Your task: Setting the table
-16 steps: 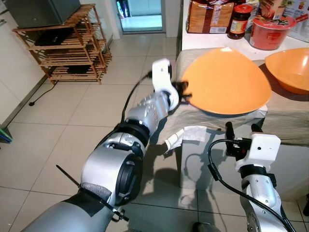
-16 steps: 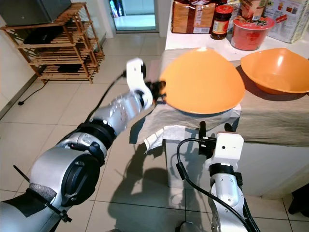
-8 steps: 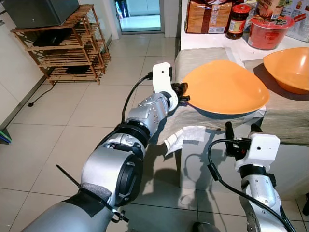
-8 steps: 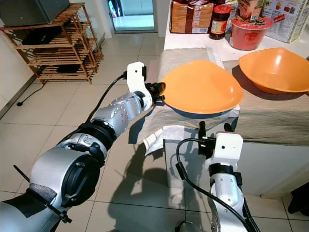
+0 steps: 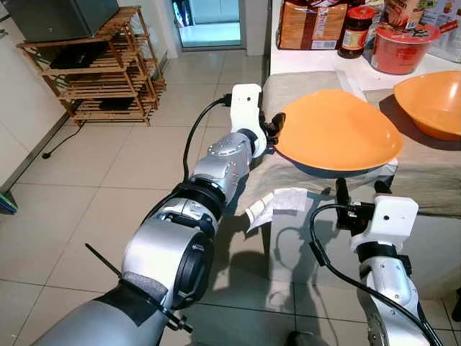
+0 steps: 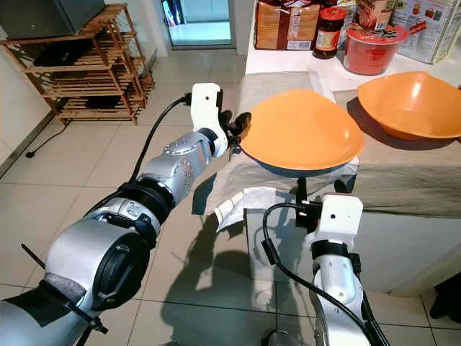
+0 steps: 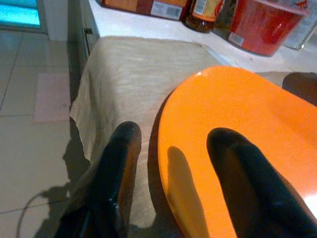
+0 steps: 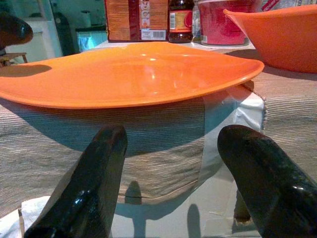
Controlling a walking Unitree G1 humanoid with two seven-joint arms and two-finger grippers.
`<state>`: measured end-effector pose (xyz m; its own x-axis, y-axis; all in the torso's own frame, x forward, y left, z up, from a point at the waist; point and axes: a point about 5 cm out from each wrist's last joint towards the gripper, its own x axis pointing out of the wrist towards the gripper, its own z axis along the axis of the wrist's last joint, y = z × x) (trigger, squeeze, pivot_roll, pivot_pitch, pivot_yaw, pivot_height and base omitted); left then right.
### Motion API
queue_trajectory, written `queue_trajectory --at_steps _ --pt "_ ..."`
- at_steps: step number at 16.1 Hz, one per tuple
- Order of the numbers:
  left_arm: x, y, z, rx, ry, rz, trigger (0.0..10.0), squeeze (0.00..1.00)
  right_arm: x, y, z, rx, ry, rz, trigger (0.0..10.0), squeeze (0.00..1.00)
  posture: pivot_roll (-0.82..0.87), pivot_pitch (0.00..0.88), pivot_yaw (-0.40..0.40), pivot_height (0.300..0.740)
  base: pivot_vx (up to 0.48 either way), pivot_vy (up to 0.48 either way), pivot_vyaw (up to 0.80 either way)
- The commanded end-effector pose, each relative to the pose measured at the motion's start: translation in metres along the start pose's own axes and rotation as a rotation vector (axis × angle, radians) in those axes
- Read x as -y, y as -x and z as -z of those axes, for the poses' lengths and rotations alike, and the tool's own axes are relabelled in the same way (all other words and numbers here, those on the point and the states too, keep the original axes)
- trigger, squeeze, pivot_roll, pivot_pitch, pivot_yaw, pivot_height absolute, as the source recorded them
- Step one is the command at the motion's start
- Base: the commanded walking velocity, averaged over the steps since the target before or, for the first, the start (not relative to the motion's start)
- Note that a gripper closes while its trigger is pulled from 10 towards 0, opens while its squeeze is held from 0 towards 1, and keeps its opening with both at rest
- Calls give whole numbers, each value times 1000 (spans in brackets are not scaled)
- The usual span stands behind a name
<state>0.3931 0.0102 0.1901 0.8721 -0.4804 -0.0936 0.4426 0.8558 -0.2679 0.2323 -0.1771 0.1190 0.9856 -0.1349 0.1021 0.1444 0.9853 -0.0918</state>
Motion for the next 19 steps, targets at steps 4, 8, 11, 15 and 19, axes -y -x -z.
queue_trajectory --at_steps 4,8,11,15,19 --pt "-13 6 -22 105 -70 33 10000 0 6 3 -12 40 9 20 10000 0 -133 59 116 740 0 0 0" --pt "-41 32 -12 135 -148 70 10000 0 12 17 -8 11 18 23 10000 0 -117 69 115 740 0 0 0" --pt "-66 75 17 130 -239 53 10000 0 15 23 -9 5 -7 32 10000 0 -106 69 114 740 0 0 0" --pt "-83 120 50 124 -434 53 10000 0 19 21 -4 -7 -22 43 10000 0 -96 64 97 740 0 0 0" --pt "-73 128 66 62 -242 20 10000 0 20 7 -4 -1 -22 34 10000 0 -88 28 74 740 0 0 0"
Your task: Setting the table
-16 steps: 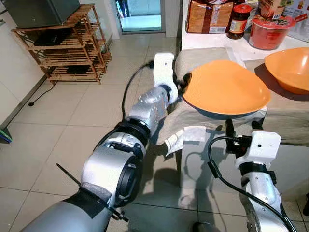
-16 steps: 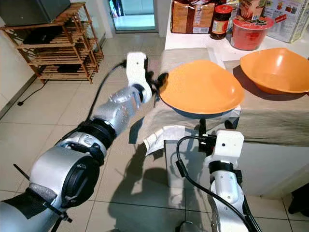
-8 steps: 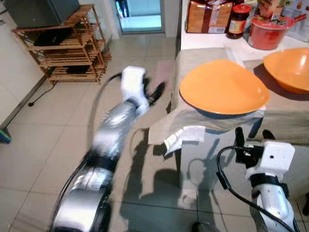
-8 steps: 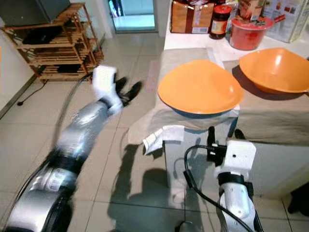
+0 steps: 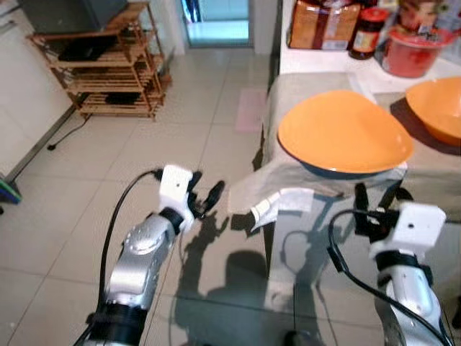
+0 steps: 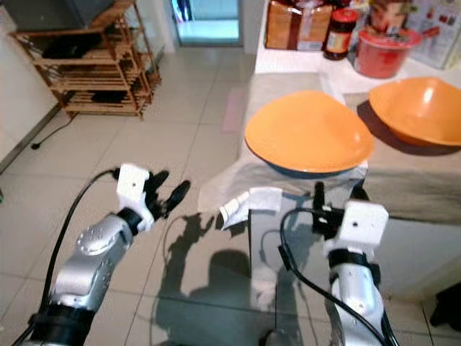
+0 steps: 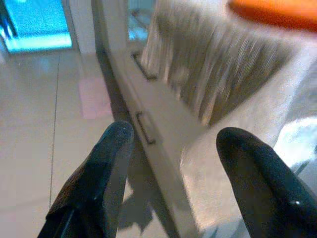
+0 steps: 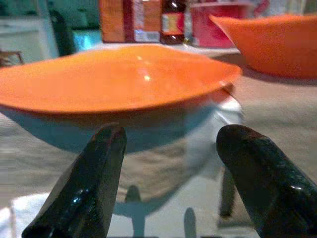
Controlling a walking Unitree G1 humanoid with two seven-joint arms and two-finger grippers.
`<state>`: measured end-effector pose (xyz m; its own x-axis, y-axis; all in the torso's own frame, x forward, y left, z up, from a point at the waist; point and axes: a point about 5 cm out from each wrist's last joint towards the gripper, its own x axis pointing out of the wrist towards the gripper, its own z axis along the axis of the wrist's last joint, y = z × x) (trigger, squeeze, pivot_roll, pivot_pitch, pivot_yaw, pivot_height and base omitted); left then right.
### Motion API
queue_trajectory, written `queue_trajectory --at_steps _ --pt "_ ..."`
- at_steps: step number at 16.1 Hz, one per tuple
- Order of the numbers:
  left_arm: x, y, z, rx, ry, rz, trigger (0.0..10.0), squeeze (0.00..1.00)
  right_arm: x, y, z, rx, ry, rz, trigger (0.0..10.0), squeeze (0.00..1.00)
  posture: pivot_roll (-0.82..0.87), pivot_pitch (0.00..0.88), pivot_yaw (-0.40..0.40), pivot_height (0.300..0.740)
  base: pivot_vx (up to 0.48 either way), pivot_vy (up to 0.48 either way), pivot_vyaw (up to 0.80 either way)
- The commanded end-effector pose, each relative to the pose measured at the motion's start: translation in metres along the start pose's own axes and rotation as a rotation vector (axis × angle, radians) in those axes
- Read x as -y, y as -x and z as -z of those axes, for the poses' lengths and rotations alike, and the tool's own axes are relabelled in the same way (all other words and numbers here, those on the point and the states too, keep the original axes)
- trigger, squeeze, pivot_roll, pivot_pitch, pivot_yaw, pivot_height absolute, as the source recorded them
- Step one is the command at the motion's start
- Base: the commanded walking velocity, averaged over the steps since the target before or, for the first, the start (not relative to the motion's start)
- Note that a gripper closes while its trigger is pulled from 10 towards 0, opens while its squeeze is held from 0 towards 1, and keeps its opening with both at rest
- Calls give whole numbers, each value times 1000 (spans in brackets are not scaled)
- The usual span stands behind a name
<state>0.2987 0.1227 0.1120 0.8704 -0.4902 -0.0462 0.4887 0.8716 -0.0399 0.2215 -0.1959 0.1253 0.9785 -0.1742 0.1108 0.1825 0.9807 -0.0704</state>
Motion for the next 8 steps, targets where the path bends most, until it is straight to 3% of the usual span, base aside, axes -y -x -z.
queue_trajectory --at_steps 1,5,8 --pt "3 -5 -11 31 -22 15 10000 0 -2 -2 -1 3 2 -13 10000 0 -89 26 76 740 0 0 0" --pt "4 -7 -17 54 -21 7 10000 0 -2 -8 -3 25 12 -24 10000 0 -90 4 68 740 0 -480 0" --pt "7 -7 -19 58 -16 4 10000 0 -2 -10 -2 23 14 -33 10000 0 -87 0 63 740 0 0 0"
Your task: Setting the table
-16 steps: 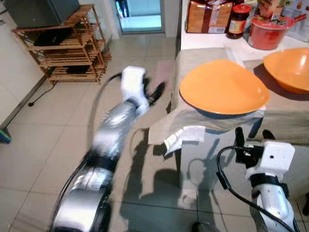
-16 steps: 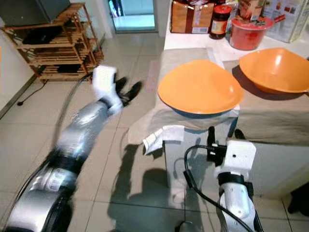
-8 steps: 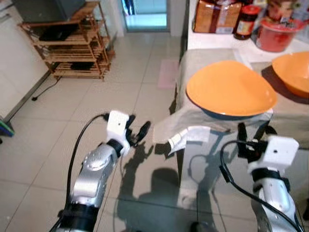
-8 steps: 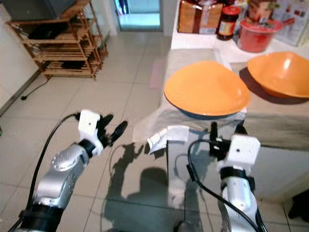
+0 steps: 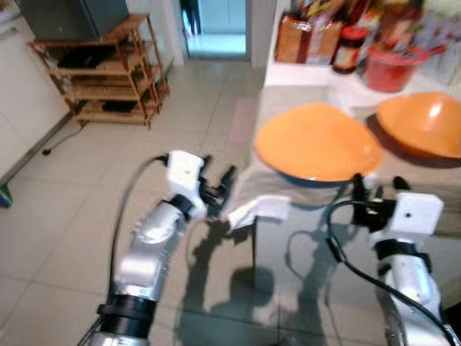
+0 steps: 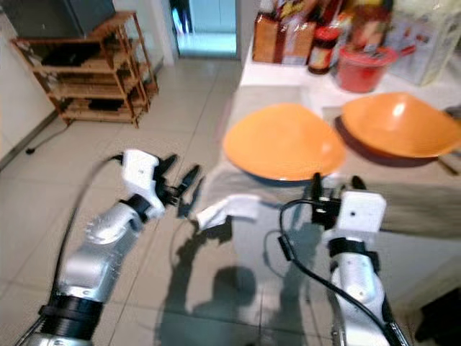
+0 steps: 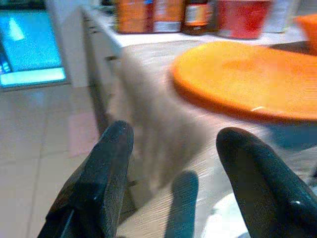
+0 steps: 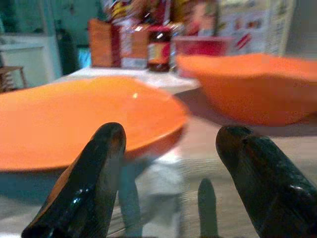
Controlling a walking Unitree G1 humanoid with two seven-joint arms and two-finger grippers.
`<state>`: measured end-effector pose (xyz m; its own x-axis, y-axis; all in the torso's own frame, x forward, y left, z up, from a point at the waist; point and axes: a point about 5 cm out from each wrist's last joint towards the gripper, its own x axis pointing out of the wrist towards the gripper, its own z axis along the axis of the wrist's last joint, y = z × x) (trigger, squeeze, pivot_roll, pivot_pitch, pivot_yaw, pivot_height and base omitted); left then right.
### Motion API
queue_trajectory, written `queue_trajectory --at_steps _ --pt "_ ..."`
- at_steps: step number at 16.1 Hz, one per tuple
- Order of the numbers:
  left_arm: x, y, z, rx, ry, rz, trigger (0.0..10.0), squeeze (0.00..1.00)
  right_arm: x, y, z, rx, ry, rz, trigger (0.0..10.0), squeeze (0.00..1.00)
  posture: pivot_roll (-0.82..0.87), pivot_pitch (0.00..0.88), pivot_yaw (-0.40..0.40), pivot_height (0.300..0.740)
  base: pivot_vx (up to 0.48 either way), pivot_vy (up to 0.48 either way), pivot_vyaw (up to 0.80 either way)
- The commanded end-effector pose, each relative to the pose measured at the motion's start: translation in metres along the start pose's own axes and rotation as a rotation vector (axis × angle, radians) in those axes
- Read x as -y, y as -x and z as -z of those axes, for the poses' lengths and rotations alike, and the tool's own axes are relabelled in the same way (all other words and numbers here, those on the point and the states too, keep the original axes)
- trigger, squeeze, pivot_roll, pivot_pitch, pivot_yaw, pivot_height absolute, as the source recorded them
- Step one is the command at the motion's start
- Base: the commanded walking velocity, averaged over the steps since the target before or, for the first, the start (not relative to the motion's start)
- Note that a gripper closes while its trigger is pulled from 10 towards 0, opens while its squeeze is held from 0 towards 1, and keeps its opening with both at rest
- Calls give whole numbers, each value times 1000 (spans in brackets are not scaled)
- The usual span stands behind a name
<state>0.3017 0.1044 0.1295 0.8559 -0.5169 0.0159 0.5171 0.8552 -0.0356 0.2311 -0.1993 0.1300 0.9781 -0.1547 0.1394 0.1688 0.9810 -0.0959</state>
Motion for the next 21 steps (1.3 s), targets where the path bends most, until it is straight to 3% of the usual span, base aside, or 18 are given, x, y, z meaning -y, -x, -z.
queue_trajectory --at_steps 1,3,9,13,15,16,18,19,21 --pt "-8 4 -1 -3 -8 -33 10000 0 -5 -1 2 -7 -9 -21 10000 0 -86 0 60 740 0 -480 0" --pt "-9 4 -1 0 2 -48 10000 0 -6 -2 3 -7 -7 -25 10000 0 -85 0 59 740 0 -480 0" --pt "-19 -2 -8 -2 -13 -92 10000 0 -10 -3 3 -3 -11 -41 10000 0 -81 1 56 740 0 0 0" --pt "-29 -16 -16 -15 49 -124 10000 0 -13 -3 3 -7 -13 -49 10000 0 -80 17 56 740 0 0 0" --pt "-23 -28 -20 -47 202 -109 10000 0 -13 -3 3 -7 -16 -48 10000 0 -84 24 57 740 0 0 0" --pt "-22 -31 -21 -49 217 -104 10000 0 -13 -2 3 -7 -16 -48 10000 0 -84 25 58 740 0 0 0" --pt "-12 -49 -24 -101 375 -66 10000 0 -13 -2 3 -8 -18 -50 10000 0 -87 30 59 740 0 0 0" --pt "-9 -53 -24 -108 397 -56 10000 0 -14 -2 2 -8 -18 -51 10000 0 -88 30 59 740 0 0 0" --pt "-6 -67 -27 -154 535 -65 10000 0 -14 -1 2 -9 -19 -52 10000 0 -104 36 68 740 0 0 0"
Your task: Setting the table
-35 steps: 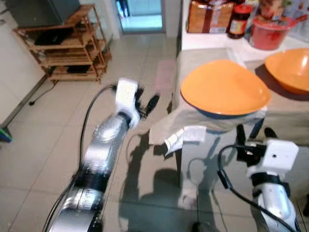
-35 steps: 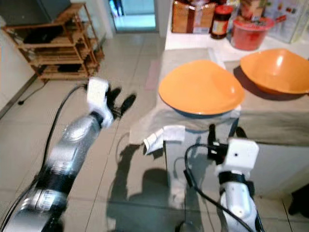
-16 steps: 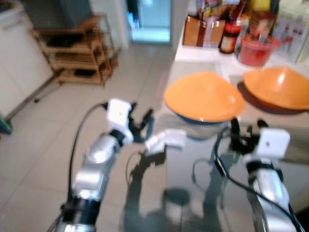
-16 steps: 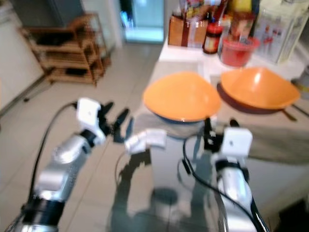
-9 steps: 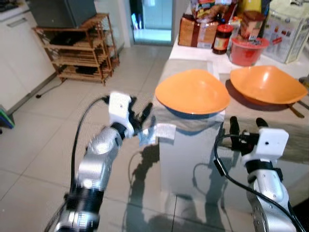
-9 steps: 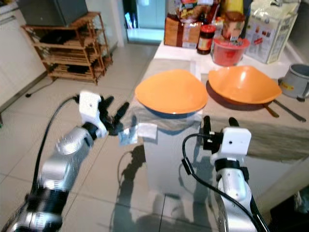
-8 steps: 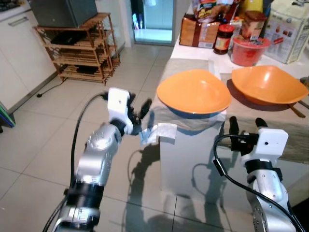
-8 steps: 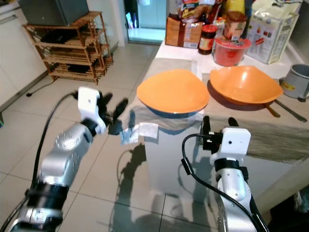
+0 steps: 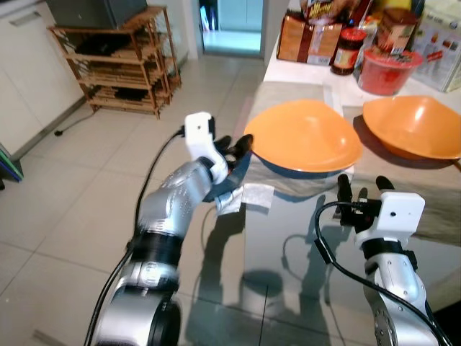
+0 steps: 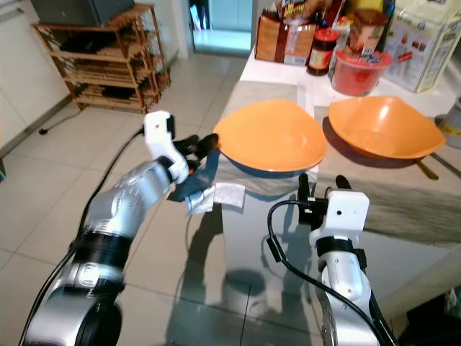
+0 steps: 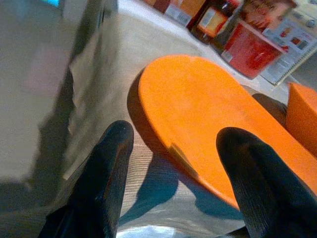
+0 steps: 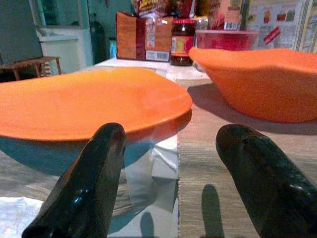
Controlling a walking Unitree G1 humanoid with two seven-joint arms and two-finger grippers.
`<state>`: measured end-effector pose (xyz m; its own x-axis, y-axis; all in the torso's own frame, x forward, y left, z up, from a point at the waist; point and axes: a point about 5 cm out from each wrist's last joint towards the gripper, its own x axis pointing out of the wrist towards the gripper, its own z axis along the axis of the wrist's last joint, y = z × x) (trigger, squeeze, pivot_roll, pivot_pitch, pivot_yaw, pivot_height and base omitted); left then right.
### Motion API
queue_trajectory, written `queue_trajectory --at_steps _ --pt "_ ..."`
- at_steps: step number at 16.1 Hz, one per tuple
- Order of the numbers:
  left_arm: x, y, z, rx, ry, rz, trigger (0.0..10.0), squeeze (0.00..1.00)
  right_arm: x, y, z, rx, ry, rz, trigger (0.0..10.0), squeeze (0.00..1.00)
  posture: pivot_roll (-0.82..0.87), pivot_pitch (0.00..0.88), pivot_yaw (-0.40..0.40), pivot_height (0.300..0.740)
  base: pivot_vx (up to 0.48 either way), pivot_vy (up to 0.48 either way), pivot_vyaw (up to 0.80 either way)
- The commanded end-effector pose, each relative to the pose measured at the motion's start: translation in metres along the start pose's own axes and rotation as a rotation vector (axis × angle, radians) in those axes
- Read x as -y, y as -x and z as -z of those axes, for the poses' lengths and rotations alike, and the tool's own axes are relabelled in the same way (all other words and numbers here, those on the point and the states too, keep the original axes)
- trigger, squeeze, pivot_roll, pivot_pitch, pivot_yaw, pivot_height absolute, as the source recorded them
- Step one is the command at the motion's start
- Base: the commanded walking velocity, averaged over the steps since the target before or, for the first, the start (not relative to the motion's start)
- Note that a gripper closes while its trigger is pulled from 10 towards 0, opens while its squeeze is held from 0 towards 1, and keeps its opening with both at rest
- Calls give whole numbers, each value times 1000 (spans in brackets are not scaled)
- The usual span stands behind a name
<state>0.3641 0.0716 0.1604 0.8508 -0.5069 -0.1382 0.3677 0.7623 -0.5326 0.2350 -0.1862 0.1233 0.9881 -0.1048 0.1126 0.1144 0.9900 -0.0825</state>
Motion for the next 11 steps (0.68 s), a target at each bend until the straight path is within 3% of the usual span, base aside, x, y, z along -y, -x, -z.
queue_trajectory --at_steps 1,4,5,6,11 --pt "-3 -2 -3 -10 46 -26 10000 0 0 1 -4 11 2 5 10000 0 -111 40 72 740 0 0 0" --pt "-5 -8 -8 -53 63 -74 10000 0 3 7 -2 -2 7 16 10000 0 -125 48 78 740 0 0 0" --pt "-7 -10 -9 -63 56 -93 10000 937 3 7 -2 -3 8 17 10000 0 -129 49 78 740 0 0 0" --pt "-8 -11 -11 -49 48 -99 10000 1000 4 8 -2 -3 9 18 10000 0 -131 49 78 740 0 0 0" --pt "-4 -14 -24 -16 27 -87 10000 1000 4 8 -2 -10 12 20 10000 0 -127 51 78 740 0 0 0"
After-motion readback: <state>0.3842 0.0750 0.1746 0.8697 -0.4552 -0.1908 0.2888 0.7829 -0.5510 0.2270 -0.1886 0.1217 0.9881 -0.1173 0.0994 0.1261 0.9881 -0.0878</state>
